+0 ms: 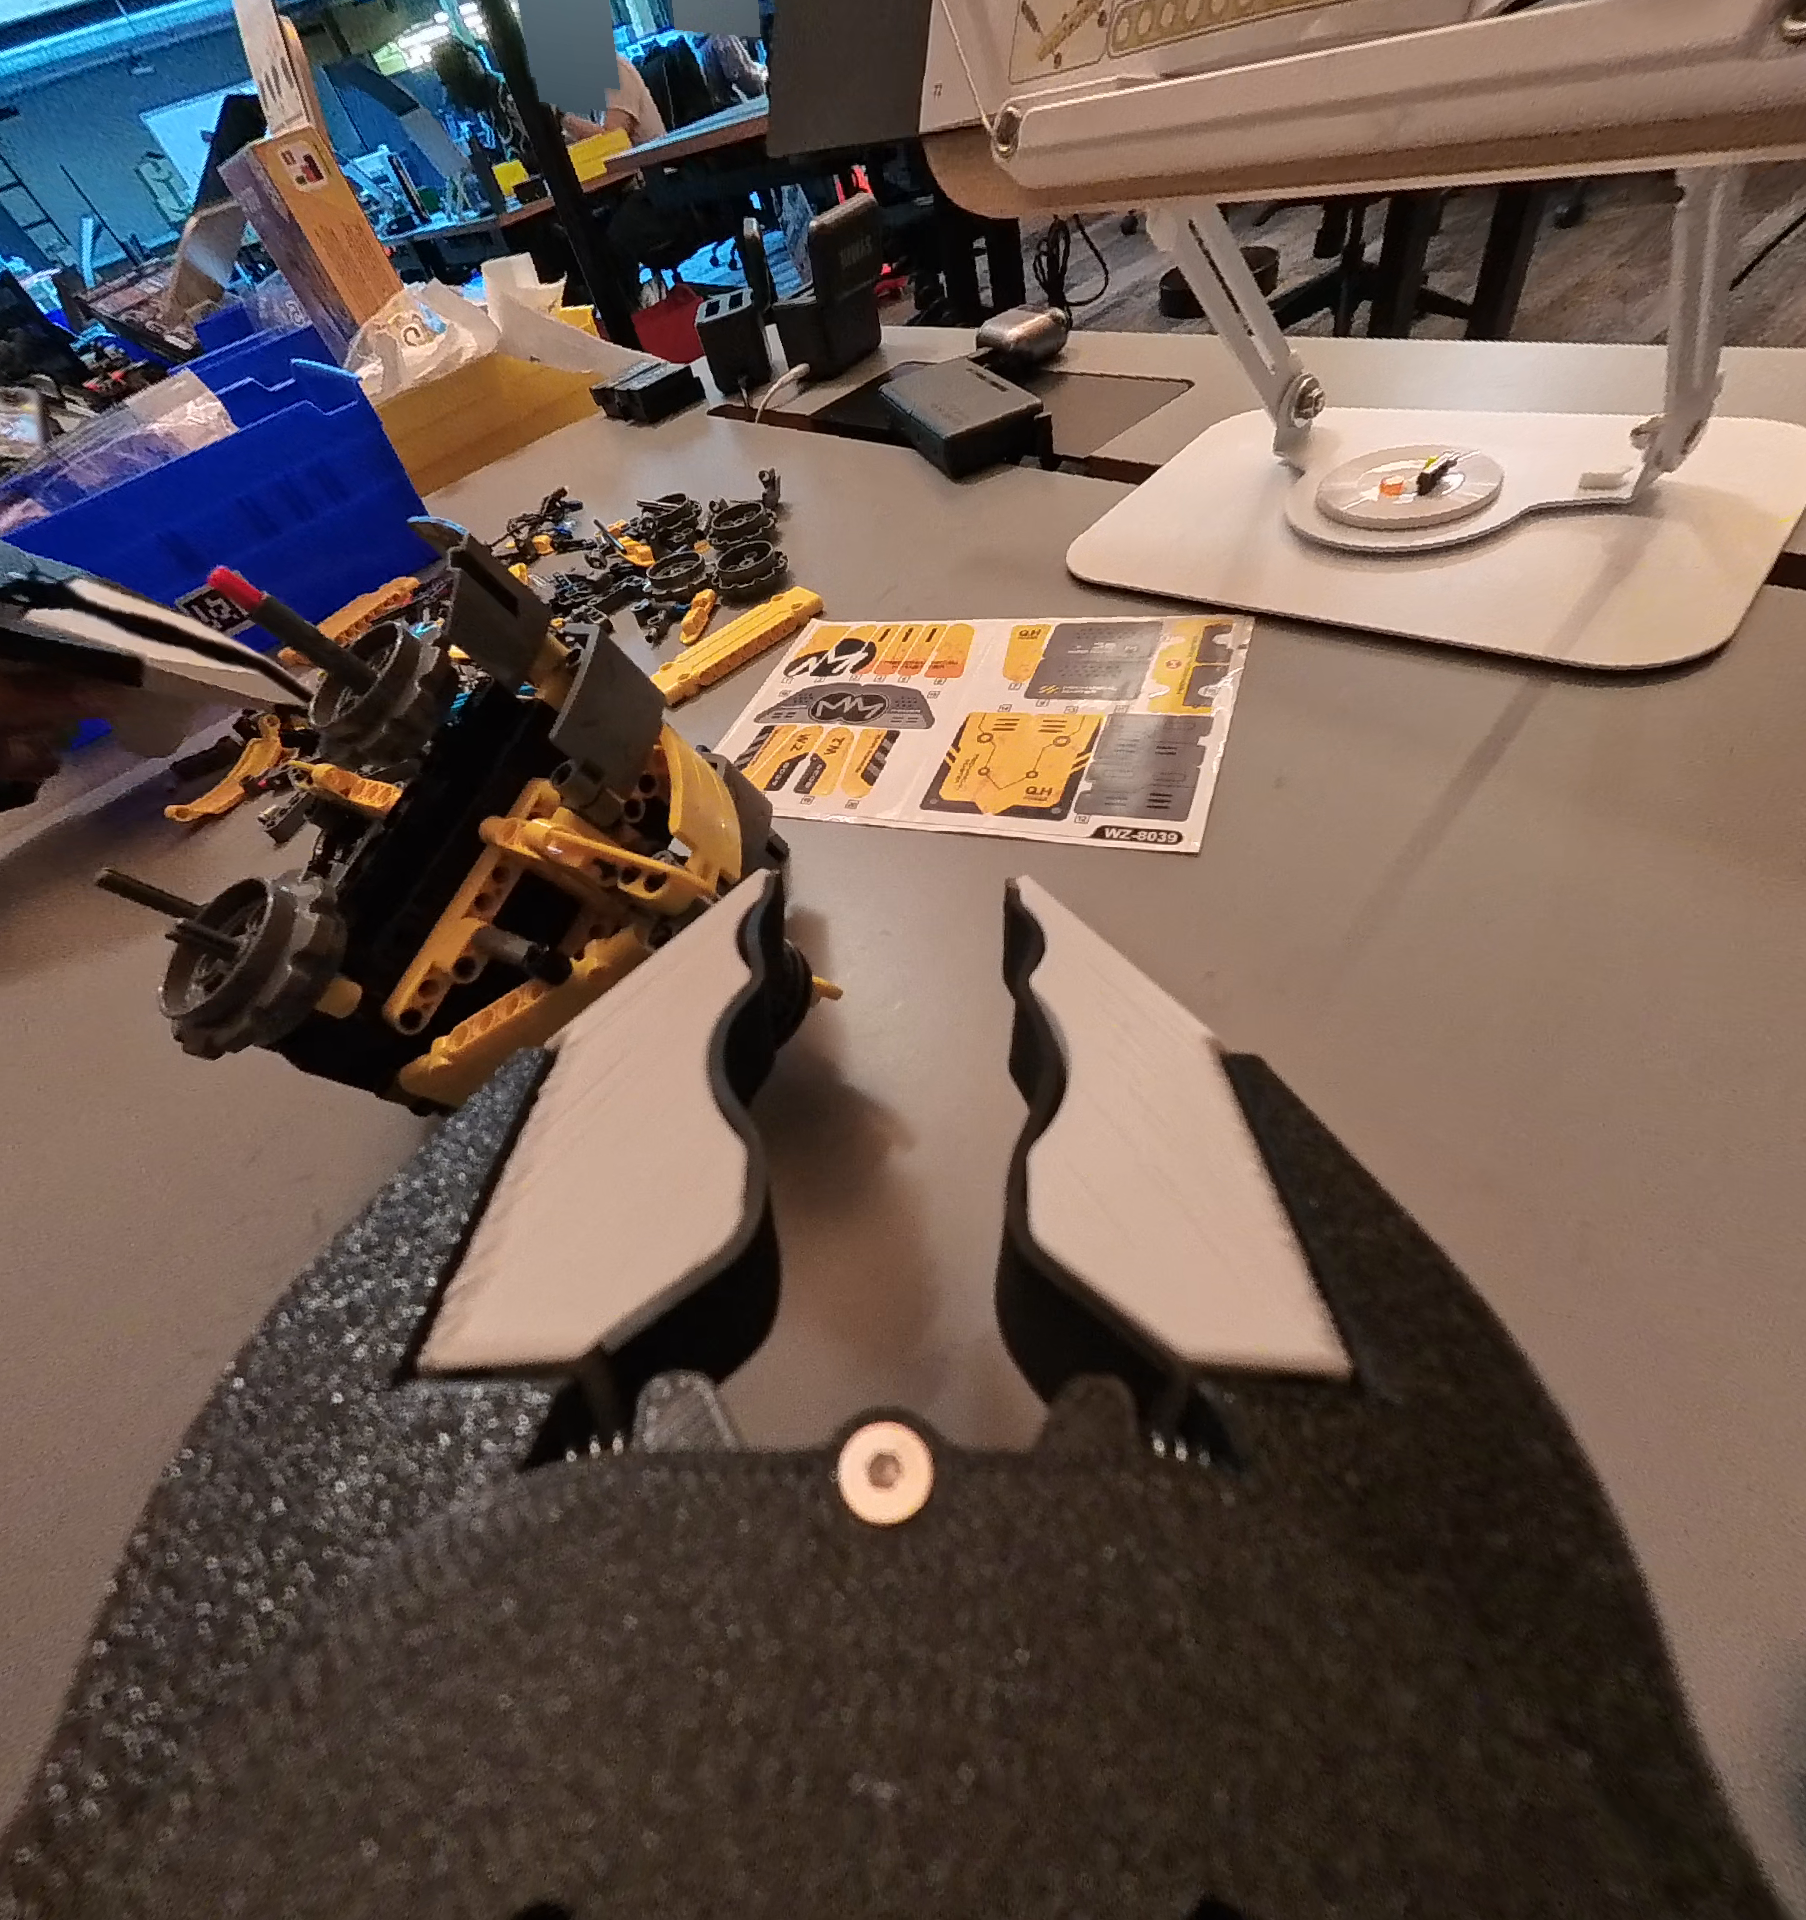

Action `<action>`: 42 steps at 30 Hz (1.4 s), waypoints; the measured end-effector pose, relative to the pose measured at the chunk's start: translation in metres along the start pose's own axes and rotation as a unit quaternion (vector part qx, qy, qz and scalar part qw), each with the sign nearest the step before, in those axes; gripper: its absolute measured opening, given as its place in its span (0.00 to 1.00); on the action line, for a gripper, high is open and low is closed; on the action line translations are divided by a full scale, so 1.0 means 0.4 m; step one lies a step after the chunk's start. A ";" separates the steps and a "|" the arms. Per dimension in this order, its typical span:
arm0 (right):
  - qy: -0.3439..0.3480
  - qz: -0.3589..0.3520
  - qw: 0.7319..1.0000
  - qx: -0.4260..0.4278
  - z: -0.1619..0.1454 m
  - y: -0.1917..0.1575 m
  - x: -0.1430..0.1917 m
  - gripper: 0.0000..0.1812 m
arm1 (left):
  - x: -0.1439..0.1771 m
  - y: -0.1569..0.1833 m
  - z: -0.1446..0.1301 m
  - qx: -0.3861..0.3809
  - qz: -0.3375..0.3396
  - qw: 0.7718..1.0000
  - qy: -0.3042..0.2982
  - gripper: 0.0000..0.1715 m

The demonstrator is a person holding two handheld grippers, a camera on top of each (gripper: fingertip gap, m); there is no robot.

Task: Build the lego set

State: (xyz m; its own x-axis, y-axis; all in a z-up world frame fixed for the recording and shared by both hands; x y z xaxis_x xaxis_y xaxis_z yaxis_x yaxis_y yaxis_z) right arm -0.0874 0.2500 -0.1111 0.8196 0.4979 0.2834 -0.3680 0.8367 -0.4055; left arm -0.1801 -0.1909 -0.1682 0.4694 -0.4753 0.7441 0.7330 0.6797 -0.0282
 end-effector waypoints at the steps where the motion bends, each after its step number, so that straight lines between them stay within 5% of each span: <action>1: 0.000 0.001 1.000 -0.001 0.000 0.000 0.000 0.23 | -0.003 0.002 -0.002 0.000 -0.005 1.000 -0.005 0.03; 8: 0.001 0.001 1.000 0.001 0.000 -0.001 0.000 0.23 | 0.006 -0.006 0.011 -0.003 0.009 1.000 0.013 0.03; 15: 0.001 -0.001 1.000 0.006 0.000 -0.003 0.000 0.23 | 0.094 0.107 0.140 0.015 -0.077 0.980 0.183 0.03; 19: 0.039 0.010 0.999 0.032 0.021 -0.044 0.014 0.21 | 0.168 0.232 0.244 0.084 -0.217 0.920 0.315 0.03; 23: 0.111 0.102 0.987 0.053 0.084 -0.220 0.046 0.18 | 0.222 0.346 0.324 0.147 -0.344 0.845 0.383 0.03; 26: 0.126 0.172 0.975 0.070 0.096 -0.364 0.043 0.17 | 0.235 0.430 0.367 0.165 -0.403 0.812 0.388 0.03; 30: 0.108 0.240 0.961 0.086 0.082 -0.499 0.029 0.16 | 0.234 0.537 0.404 0.155 -0.444 0.801 0.370 0.03; 34: 0.093 0.228 0.962 0.113 0.061 -0.514 0.012 0.14 | 0.198 0.610 0.407 0.142 -0.440 0.815 0.349 0.03; 42: 0.039 0.170 0.968 0.183 -0.016 -0.471 0.010 0.12 | 0.133 0.731 0.372 0.167 -0.480 0.808 0.298 0.03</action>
State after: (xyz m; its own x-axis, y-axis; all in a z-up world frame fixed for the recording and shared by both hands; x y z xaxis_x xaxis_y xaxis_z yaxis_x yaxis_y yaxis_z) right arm -0.0118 0.0929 -0.0391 0.6488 0.7522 0.1151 -0.7416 0.6589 -0.1258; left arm -0.0141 0.0659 -0.0376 -0.0100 -0.9901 -0.1403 0.7723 -0.0968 0.6278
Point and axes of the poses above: each gripper's, where its closed fingertips meet, x back along the fingers, z out of its top, y = z × x across the jaws, the point moved 2 cm from there along x, back along the fingers, and after that the axes turned 11 degrees about -x, right-handed, at the moved point
